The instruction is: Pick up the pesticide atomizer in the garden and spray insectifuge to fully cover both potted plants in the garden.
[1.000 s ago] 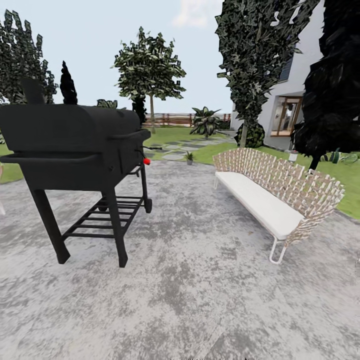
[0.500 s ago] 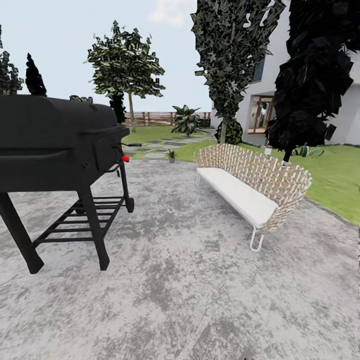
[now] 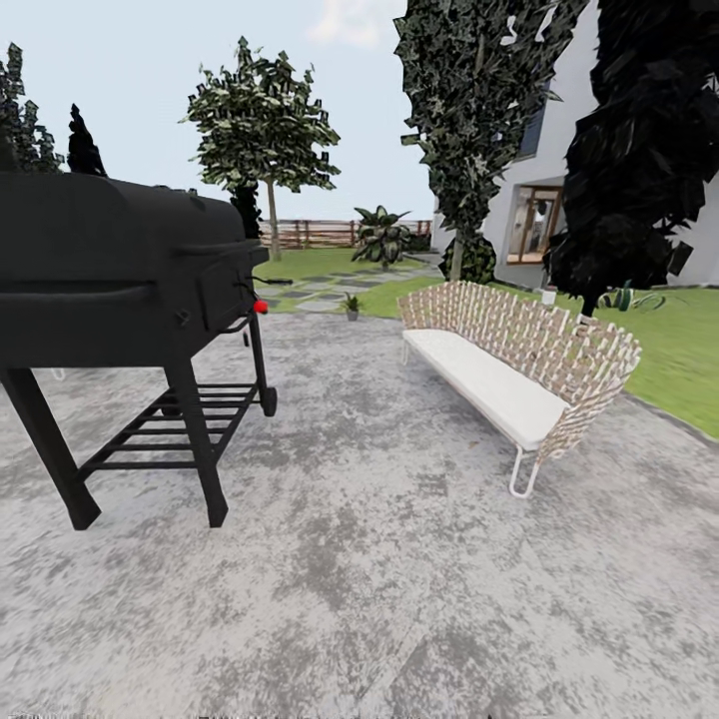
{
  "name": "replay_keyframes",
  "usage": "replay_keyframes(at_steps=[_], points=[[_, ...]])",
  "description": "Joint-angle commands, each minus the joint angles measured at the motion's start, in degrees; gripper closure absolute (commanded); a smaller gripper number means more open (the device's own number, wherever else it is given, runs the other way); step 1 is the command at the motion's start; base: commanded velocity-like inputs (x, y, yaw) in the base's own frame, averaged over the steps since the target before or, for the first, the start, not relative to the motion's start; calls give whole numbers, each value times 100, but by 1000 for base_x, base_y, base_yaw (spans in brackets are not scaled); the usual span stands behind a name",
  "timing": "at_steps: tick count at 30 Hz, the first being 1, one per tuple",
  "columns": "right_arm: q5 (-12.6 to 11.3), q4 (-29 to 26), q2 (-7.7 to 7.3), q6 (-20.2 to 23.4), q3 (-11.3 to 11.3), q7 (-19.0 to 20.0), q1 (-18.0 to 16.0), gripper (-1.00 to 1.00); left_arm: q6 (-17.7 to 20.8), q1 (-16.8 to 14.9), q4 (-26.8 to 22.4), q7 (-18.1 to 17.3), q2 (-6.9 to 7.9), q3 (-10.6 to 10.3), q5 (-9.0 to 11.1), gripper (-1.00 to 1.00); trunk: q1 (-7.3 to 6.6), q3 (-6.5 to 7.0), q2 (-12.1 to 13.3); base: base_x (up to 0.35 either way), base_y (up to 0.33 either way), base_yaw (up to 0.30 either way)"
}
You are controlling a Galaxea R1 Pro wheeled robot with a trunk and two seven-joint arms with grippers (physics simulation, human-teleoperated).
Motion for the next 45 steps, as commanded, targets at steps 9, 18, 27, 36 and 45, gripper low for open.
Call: replay_keyframes(at_steps=[9, 18, 27, 36, 45], points=[[0, 1, 1, -17, 2, -2, -2, -100, -19, -5, 6, 18, 0, -6, -2, -100, 197, -224, -365, 0, 0, 185], [0, 2, 1, -17, 2, -2, -2, -100, -19, -5, 6, 34, 0, -6, -2, -100, 395, -442, -726, 0, 0, 185], [8, 1, 1, -17, 9, 20, -2, -100, -19, -5, 6, 44, -9, -6, -7, -100, 593, -630, -1087, 0, 0, 81], [12, 2, -2, -17, 4, 6, -2, -100, -32, -55, -89, 78, -33, -3, -2, -100, 790, -810, -1448, 0, 0, 1], [9, 2, -6, -17, 2, -2, -2, -100, -39, -54, -86, 80, -31, 6, -9, -100, 834, -923, -1528, 0, 0, 0]])
